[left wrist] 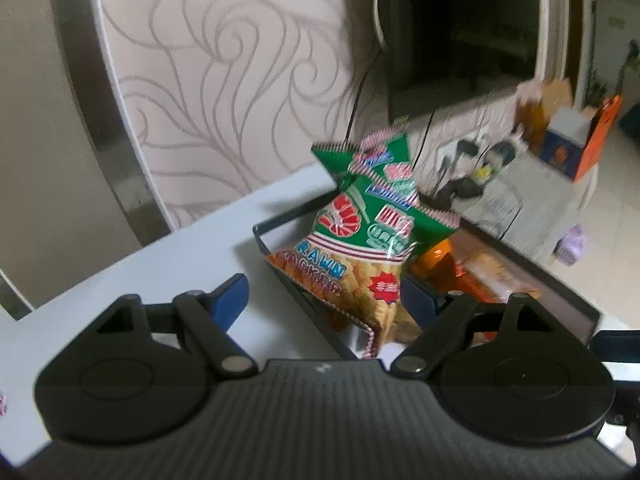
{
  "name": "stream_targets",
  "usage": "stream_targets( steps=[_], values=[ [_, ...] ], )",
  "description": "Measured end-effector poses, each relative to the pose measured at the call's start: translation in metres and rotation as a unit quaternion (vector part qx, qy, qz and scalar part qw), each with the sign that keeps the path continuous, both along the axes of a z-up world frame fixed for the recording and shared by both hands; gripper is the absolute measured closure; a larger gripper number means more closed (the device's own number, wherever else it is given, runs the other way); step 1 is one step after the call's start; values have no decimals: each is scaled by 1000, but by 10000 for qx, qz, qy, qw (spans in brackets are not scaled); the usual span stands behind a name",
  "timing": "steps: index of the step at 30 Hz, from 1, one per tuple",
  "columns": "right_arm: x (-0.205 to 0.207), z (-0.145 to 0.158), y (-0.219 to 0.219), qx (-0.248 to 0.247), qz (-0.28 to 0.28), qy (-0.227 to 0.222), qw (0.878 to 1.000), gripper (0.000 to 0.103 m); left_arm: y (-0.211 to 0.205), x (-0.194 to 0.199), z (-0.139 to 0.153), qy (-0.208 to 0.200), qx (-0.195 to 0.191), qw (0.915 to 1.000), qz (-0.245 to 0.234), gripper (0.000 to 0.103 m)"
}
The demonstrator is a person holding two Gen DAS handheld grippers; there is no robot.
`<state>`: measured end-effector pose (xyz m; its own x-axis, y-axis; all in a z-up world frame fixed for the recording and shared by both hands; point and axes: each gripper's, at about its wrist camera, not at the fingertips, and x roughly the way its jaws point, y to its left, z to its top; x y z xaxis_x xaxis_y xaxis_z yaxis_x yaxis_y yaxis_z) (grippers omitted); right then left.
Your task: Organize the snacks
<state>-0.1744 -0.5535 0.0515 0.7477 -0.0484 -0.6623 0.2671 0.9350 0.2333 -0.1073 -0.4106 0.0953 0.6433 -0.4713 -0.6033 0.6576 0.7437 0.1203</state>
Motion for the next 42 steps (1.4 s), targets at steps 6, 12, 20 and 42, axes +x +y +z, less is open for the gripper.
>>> stream_targets(
  steps=[6,12,20,42],
  values=[
    [-43,22,39,121,-371,-157,9991,52,16,-36,20,-651,44,9970,-407,5],
    [-100,41,94,163,-806,-150,9965,48,20,-65,29,-570,80,9972,-483,5],
    [-158,60,132,121,-1023,-284,9943,42,36,-95,31,10,-227,9988,-438,5],
    [-235,72,119,-3,-739,-505,9960,33,20,-168,18,116,-161,9984,-527,5]
  ],
)
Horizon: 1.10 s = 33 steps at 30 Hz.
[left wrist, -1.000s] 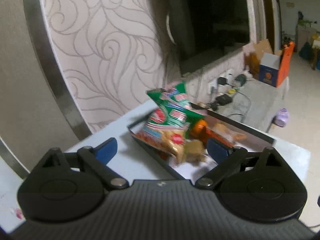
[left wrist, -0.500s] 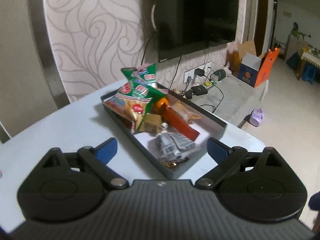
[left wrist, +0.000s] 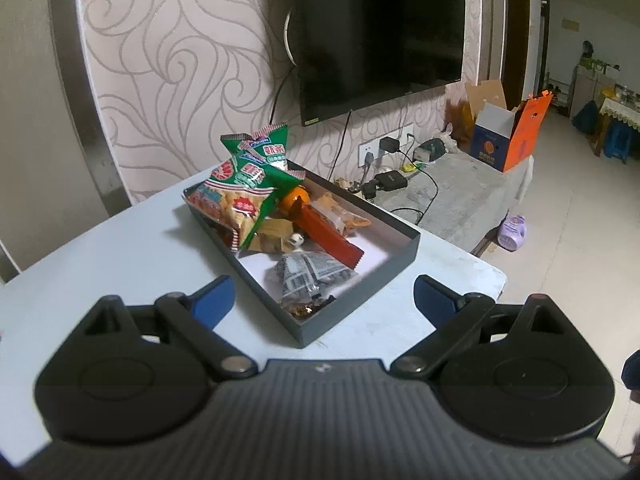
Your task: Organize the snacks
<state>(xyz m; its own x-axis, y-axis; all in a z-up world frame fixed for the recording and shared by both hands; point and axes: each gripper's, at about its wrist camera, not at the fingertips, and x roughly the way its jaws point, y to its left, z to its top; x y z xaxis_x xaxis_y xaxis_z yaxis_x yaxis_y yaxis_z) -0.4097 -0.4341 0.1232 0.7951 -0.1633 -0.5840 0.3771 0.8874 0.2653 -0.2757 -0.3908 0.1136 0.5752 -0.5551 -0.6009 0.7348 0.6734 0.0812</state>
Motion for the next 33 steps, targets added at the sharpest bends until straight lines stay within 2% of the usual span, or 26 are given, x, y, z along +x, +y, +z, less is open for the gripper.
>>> stream_targets(
  steps=[12,33],
  values=[
    [-2,-5,5,51,-159,74,9998,30,6,4,-9,170,54,9998,26,5],
    [2,-8,13,59,-188,104,9998,28,10,6,-8,172,-1,9998,-60,5]
  ],
)
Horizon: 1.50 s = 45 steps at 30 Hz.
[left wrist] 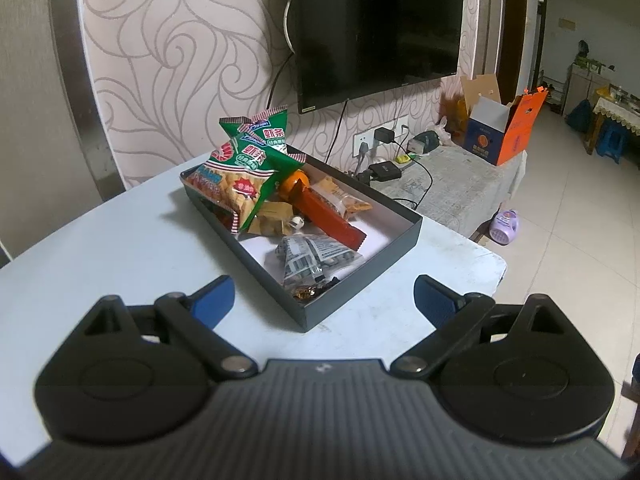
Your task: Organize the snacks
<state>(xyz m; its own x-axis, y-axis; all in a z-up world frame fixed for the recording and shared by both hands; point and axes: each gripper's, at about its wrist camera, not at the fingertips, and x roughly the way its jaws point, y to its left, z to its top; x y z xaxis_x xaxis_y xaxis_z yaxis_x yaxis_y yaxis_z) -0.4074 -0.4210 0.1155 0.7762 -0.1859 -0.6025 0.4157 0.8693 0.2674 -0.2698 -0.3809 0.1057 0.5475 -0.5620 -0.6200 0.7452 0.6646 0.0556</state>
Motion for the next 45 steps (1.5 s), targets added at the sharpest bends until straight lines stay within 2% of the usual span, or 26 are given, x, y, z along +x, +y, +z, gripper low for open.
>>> stream_targets(
  steps=[45],
  values=[
    [2,-4,0,60,33,34,10000,27,-5,-1,0,56,7,9999,-152,5]
  ],
)
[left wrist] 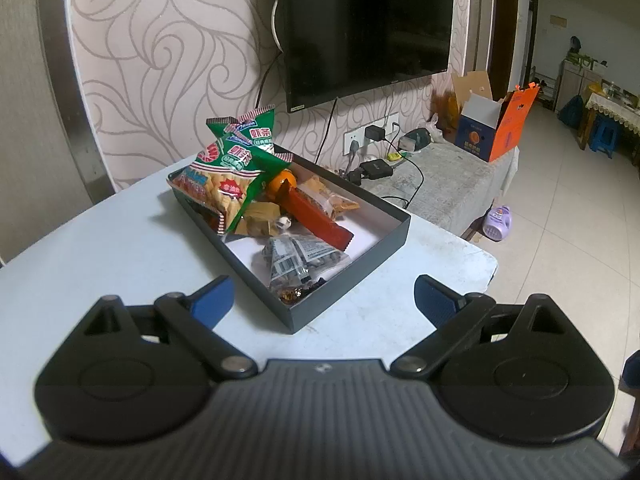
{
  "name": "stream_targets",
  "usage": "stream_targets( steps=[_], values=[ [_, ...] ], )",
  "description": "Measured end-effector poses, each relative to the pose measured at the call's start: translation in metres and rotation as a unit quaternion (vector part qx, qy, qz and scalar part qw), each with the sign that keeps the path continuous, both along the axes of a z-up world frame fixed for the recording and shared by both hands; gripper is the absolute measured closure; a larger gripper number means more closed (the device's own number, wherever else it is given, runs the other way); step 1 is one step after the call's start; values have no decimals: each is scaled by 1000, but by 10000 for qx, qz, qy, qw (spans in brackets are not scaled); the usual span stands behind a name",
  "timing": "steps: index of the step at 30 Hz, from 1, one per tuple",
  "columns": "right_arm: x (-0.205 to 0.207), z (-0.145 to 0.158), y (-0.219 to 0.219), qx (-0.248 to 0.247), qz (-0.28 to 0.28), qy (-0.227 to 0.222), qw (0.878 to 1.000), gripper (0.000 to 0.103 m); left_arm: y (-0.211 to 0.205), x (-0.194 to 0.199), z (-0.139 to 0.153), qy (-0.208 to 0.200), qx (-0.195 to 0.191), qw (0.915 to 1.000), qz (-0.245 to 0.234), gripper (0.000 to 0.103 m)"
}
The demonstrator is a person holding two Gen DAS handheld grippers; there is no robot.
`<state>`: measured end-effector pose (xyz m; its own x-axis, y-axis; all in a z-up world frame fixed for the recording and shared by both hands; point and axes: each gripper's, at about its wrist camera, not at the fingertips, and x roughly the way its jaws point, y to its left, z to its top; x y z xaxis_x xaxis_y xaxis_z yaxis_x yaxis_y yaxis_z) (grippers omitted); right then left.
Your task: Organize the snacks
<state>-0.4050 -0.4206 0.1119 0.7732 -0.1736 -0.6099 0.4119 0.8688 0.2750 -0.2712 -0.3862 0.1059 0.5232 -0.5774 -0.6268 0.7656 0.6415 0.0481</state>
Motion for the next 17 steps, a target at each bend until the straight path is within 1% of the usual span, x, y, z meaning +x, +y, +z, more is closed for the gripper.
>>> stream_targets(
  steps=[7,10,17],
  values=[
    [0,0,0,3,0,2,10000,27,0,1,0,10,-10,10000,-11,5],
    [0,-2,1,15,-10,-1,10000,27,1,-1,0,-77,-34,10000,5,6],
    [-1,-3,1,11,-31,2,10000,27,-2,-3,0,-56,-64,9999,-80,6]
  ],
)
